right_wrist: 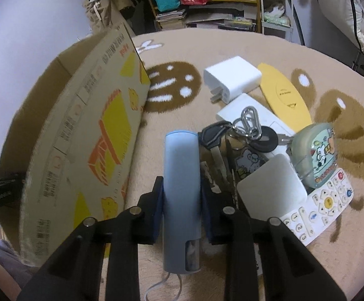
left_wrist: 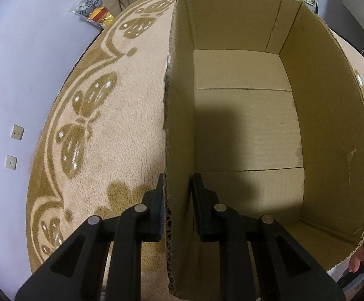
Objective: Organize rigid objects
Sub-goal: 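Carry the blue power bank into the box with the right tool and release it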
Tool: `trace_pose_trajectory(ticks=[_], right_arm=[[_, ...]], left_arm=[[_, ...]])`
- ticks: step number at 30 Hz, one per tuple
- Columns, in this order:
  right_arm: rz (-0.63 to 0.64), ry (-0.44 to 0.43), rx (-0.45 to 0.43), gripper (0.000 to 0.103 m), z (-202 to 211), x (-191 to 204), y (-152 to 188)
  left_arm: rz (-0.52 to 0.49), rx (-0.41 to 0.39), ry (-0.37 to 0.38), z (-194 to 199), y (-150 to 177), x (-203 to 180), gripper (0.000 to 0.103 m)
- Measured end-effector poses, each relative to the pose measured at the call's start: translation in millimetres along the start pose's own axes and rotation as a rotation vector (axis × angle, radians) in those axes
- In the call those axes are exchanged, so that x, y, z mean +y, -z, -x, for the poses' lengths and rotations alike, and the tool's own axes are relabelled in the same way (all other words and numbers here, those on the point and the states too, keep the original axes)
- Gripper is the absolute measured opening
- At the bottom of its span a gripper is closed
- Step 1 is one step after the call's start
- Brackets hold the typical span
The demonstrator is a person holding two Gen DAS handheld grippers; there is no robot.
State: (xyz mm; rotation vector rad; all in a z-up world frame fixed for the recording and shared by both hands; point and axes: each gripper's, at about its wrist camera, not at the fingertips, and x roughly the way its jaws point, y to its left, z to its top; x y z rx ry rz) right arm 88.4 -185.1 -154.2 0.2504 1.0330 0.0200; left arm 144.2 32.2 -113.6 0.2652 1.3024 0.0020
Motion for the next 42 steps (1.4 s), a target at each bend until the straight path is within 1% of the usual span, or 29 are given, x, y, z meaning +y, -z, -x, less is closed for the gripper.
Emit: trace_pose_trajectory(ticks=[4, 8, 11, 13, 17, 25, 29, 34, 38, 42], right_arm=[[0.002, -0.013, -0.027, 0.029, 10, 4, -6], [0.019, -0.002, -0.045, 0.029, 17, 10, -10], [0.032, -0.002, -0.054, 0.029, 24, 14, -14], [0.036, -0.008, -0.068, 0.029, 31, 17, -19], [0.044, -0.031, -0.118, 0.029, 50, 26, -33], [0.107, -0.068, -0.190, 0.029, 83, 53, -65], [0.124, -0.094, -0.204, 0.029, 85, 65, -76], [0.121, -0.131, -0.198, 0.029, 76, 77, -83], [0.095, -0.156, -0.172, 0.029, 62, 82, -86], [0.099, -0.166, -0.142, 0.029, 44, 85, -88]], left_arm=[[0.004, 0.006, 0.005, -1, -1, 1, 0.017], [-0.006, 0.005, 0.004, -2, -1, -2, 0.012], [-0.018, 0.001, -0.007, -2, -1, -5, 0.012], [-0.014, 0.002, -0.001, -2, -1, -4, 0.011], [-0.012, 0.004, 0.006, -2, -2, -3, 0.011], [-0.008, 0.005, 0.014, -1, -2, -1, 0.010], [-0.018, 0.003, 0.007, -2, -2, -2, 0.010], [-0.009, 0.006, 0.014, -3, -2, -1, 0.010], [-0.012, 0.003, 0.010, -3, -1, -1, 0.011], [-0.009, 0.002, 0.015, -3, -1, -1, 0.011]])
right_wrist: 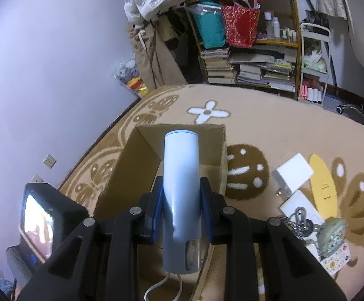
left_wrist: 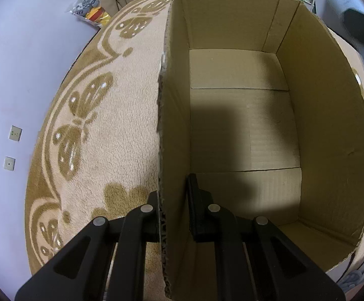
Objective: Organize rigid objects
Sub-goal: 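Carry the blue power bank into the box with the right tool and release it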
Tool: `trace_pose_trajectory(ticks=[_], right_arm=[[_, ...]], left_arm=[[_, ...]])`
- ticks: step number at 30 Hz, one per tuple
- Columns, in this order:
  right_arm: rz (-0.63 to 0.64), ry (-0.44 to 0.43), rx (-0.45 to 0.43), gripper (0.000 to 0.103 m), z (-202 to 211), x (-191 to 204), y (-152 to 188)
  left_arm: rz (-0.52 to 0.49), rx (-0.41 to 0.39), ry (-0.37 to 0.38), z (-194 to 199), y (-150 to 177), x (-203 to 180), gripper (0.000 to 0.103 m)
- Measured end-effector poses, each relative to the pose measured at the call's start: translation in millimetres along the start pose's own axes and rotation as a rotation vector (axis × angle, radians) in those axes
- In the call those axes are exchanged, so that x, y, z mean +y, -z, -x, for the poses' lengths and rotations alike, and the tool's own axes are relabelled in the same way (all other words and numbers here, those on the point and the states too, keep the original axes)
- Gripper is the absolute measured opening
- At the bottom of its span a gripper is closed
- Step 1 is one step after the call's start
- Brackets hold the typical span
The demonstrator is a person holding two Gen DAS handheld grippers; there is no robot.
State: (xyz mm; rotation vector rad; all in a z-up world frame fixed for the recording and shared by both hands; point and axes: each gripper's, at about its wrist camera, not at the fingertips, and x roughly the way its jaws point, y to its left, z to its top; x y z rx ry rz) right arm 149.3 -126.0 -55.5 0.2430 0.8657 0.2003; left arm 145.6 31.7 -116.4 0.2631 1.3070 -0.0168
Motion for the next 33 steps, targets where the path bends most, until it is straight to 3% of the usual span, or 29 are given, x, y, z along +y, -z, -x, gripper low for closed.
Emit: trace_pose_trajectory(ticks=[16, 33], right_arm=[[-0.017, -0.012, 0.087, 0.029, -41, 2, 6], [-0.010, 0.002, 0.076, 0.029, -40, 8, 6]], left_arm=[[0.006, 0.010, 0.015, -5, -1, 3, 0.011], [0.000, 0.011, 0.009, -7, 1, 3, 0.011]])
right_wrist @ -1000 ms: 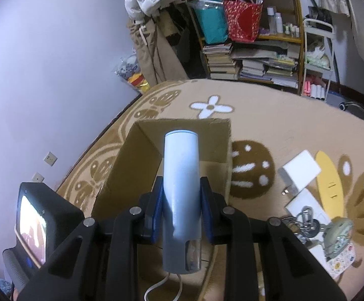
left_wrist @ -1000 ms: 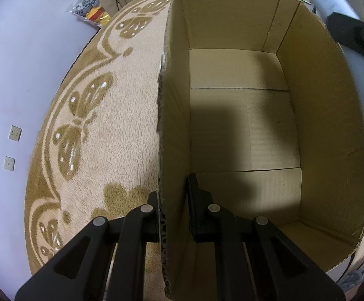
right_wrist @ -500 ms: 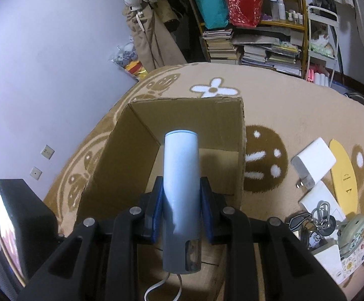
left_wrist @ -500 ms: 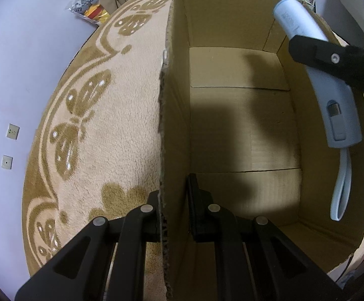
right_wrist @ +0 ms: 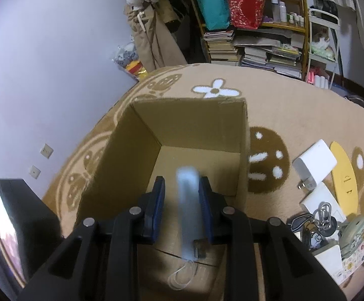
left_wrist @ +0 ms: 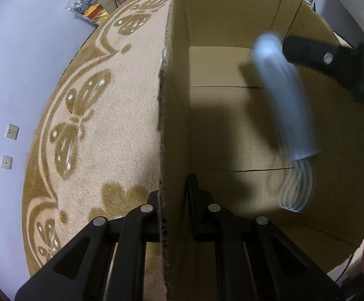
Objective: Organize rigid objects
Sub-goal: 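Carry the blue power bank into the box with the right tool and release it, then move the right tool back to the pile and grasp the key ring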
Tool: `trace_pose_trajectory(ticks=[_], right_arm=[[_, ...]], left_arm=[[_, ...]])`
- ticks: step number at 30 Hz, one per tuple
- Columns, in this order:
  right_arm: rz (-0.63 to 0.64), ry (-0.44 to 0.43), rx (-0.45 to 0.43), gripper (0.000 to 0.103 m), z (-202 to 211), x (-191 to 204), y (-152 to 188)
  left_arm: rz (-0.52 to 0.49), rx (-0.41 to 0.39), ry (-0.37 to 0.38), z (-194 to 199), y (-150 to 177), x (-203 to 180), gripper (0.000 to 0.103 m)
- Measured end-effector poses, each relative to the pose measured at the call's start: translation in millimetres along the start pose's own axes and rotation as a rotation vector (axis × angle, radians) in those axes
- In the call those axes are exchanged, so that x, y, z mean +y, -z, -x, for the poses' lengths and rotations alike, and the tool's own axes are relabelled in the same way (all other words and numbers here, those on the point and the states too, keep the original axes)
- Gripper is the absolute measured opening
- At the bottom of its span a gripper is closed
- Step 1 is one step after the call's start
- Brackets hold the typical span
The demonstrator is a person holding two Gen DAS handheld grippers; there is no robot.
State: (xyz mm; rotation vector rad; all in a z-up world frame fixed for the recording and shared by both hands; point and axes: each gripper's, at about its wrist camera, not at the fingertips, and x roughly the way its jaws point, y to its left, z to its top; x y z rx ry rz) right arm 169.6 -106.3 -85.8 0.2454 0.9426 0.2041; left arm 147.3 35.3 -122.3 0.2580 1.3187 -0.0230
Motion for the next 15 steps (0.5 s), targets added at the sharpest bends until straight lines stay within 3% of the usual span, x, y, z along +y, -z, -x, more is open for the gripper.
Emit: trace_pose_trajectory(ticks=[3, 5, 7, 12, 15], right_arm=[[-0.007, -0.018, 0.002, 0.033, 5, -1, -1], [-0.008, -0.025, -0.006, 0.053, 11, -2, -1], [-0.010, -0.018, -0.031, 0.062, 19, -3, 0], [-0.031, -0.018, -0.061, 0.067, 34, -11, -6], [-0.047, -0.015, -0.078, 0.079, 42, -18, -9]], left_arm=[[-0.001, 0.006, -0.002, -1, 0, 1, 0.011], [0.007, 0.008, 0.007, -1, -1, 2, 0.011], [0.011, 0.010, 0.012, -1, -1, 3, 0.011], [0.017, 0.011, 0.019, 0, -1, 5, 0.012], [0.016, 0.011, 0.018, 0, -1, 4, 0.012]])
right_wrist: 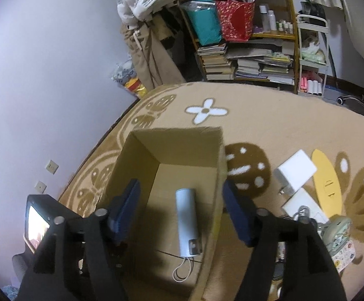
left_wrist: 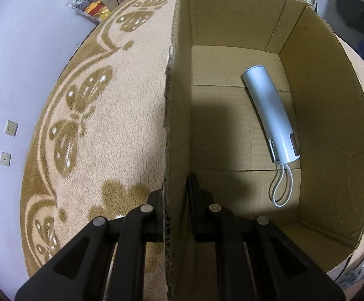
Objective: Organize rigid objects
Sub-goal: 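Move the right tool back to the pile and grasp the key ring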
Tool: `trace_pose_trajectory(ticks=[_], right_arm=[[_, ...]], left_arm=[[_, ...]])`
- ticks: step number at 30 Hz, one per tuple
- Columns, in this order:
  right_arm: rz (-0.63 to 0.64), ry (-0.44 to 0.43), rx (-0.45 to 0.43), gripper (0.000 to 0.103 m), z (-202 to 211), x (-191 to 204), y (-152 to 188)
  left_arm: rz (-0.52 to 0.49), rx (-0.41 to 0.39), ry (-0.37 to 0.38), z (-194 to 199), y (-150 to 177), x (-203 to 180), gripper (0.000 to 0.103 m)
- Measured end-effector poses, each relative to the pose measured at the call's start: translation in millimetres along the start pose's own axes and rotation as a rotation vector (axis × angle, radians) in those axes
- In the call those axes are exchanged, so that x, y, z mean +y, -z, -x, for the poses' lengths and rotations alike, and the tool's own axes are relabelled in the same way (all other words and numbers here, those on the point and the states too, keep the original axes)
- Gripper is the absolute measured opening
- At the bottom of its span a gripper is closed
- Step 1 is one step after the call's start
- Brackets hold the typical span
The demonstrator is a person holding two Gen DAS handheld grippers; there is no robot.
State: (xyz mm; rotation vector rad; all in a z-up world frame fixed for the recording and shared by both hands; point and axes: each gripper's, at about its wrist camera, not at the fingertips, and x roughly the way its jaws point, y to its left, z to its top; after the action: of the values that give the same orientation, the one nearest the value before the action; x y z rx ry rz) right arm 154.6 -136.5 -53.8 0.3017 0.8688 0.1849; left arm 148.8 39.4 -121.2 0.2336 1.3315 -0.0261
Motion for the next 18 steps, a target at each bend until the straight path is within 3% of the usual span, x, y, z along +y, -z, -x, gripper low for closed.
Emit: trace_pose_trajectory(ticks=[4, 18], right_arm=[[-0.016, 0.044, -0.012, 0.100, 11, -15, -2], [-0.064, 0.149, 0.072, 0.101, 10, -85, 18]], left_arm=[[0.000, 0.000, -0.001, 0, 1, -1, 0.012], [0.007, 0.006, 0.007, -2, 1, 3, 0.013]])
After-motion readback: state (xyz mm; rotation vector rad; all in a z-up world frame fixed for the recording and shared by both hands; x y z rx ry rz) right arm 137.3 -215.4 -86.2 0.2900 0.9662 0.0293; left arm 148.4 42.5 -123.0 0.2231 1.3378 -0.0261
